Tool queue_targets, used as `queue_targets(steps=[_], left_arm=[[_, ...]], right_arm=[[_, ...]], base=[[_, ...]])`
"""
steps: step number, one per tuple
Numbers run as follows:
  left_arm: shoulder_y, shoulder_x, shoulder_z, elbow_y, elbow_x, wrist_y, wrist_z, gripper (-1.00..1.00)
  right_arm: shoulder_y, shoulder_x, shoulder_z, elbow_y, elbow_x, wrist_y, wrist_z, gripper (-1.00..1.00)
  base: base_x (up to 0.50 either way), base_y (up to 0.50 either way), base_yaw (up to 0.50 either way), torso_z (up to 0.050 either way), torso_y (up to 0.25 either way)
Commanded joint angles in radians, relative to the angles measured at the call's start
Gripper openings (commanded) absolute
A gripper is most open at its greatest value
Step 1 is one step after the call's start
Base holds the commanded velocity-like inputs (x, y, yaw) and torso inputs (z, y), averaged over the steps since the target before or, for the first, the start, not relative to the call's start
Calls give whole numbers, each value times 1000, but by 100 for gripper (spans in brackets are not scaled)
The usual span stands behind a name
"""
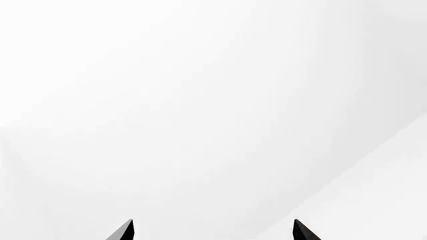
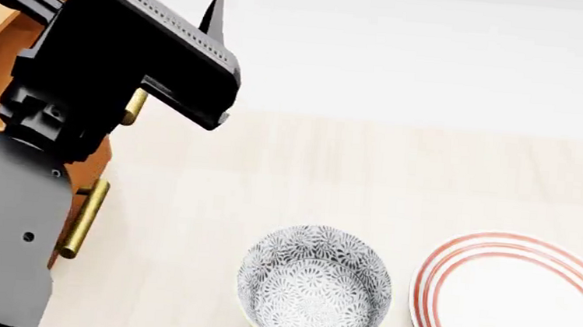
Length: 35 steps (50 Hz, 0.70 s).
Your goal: Open the top drawer of the cabinet.
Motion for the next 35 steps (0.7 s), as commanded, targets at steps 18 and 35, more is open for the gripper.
queue_targets(steps=[18,35], left_arm=[[-55,22,-109,-155,-87,-28,-34,100],[-110,10,-143,-344,-120,60,-133,100]], right_arm=[[-4,-11,10,-13,-18,5,-13,100],[-1,-9,6,-5,-12,6,-12,100]], base=[[0,0,0,0,0],[0,0,0,0,0]])
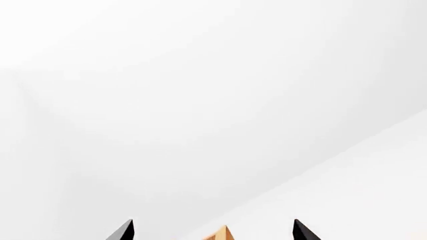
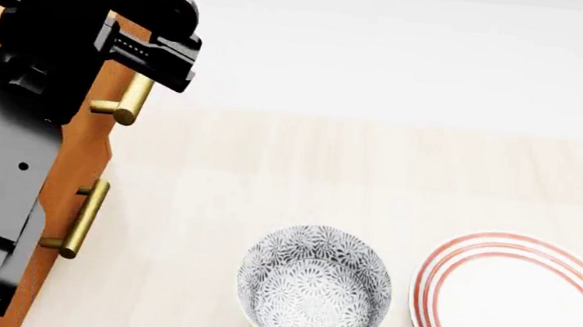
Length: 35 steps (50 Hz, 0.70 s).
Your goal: Open the top drawer of the cabinet.
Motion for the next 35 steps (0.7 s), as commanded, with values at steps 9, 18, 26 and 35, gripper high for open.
queue_targets(steps=[9,18,26,35], left_arm=[[-50,25,-74,-167,-41,44,-52,100],[-61,32,-87,-181,-76,20,-59,100],[-70,33,-94,-205,-103,15,-72,100],[-89,51,-127,-211,-161,-32,-82,100]], right_arm=[[3,-16,20,-2,-16,3,-14,100],[5,-15,19,2,-16,1,-12,100],[6,-16,15,12,-17,-6,-14,100],[2,-12,13,2,-14,-3,-11,100]], base=[[0,0,0,0,0],[0,0,0,0,0],[0,0,0,0,0],[0,0,0,0,0]])
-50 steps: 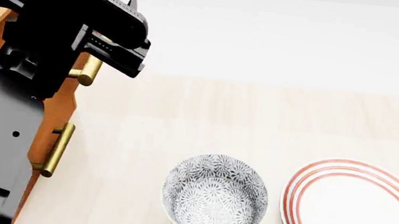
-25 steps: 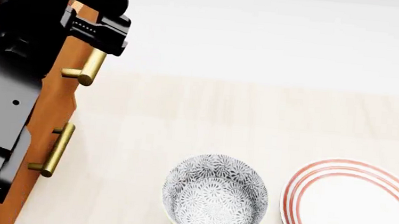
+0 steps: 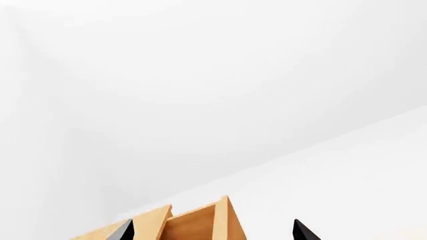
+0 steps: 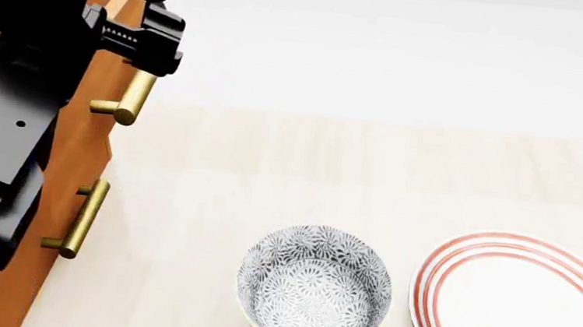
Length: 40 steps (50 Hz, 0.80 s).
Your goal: Open the top drawer of the cabinet.
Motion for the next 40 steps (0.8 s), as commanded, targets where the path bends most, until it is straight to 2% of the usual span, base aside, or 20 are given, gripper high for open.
queue_targets(steps=[1,11,40], left_arm=[[-20,36,-55,-29,-37,-24,-6,100],[-42,39,-95,-87,-93,-33,-74,100],[-78,14,-72,-124,-191,-113,-73,100]], right_arm=[[-4,-16,18,-4,-21,-3,-20,100],[-4,-16,15,2,-20,-7,-21,100],[-1,-11,6,-4,-16,0,-12,100]], base=[[0,0,0,0,0],[0,0,0,0,0],[0,0,0,0,0]])
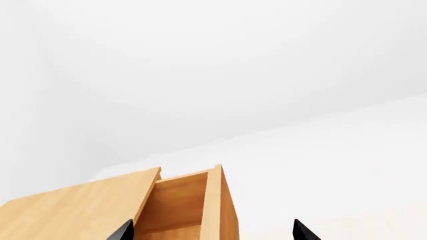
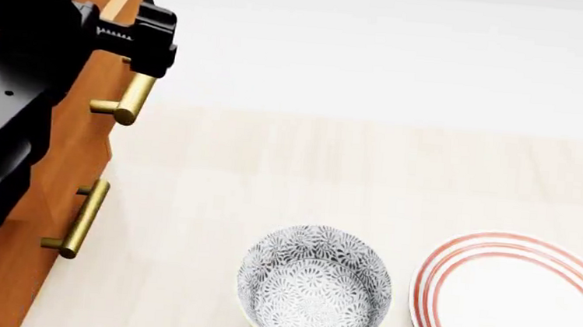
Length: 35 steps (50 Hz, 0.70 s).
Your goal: Open the top drawer of the cabinet.
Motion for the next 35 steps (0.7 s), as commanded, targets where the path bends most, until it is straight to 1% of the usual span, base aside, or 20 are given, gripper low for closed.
queue_targets(steps=[1,10,19,21,22,27,32,35], left_arm=[[-11,18,-30,-41,-18,-17,11,100],[-22,19,-42,-68,-39,-15,-13,100],[-45,30,-80,-72,-83,-54,-35,100],[-55,33,-98,-82,-96,-60,-44,100],[-66,41,-132,-95,-114,-73,-55,100],[-84,43,-153,-113,-143,-83,-72,100],[-117,56,-205,-155,-204,-107,-105,100],[-131,59,-241,-170,-267,-137,-136,100]], right_arm=[[-1,-18,18,1,-22,-4,-20,100],[2,-17,16,1,-20,-2,-18,100],[0,-15,14,1,-18,-3,-16,100],[1,-15,14,1,-18,-3,-16,100],[1,-15,13,1,-18,-3,-16,100],[2,-16,12,7,-17,-6,-17,100],[3,-14,11,6,-16,-5,-17,100],[3,-15,10,10,-16,-8,-18,100]], base=[[0,0,0,0,0],[0,0,0,0,0],[0,0,0,0,0],[0,0,0,0,0],[0,0,0,0,0],[0,0,0,0,0],[0,0,0,3,0],[0,0,0,0,0]])
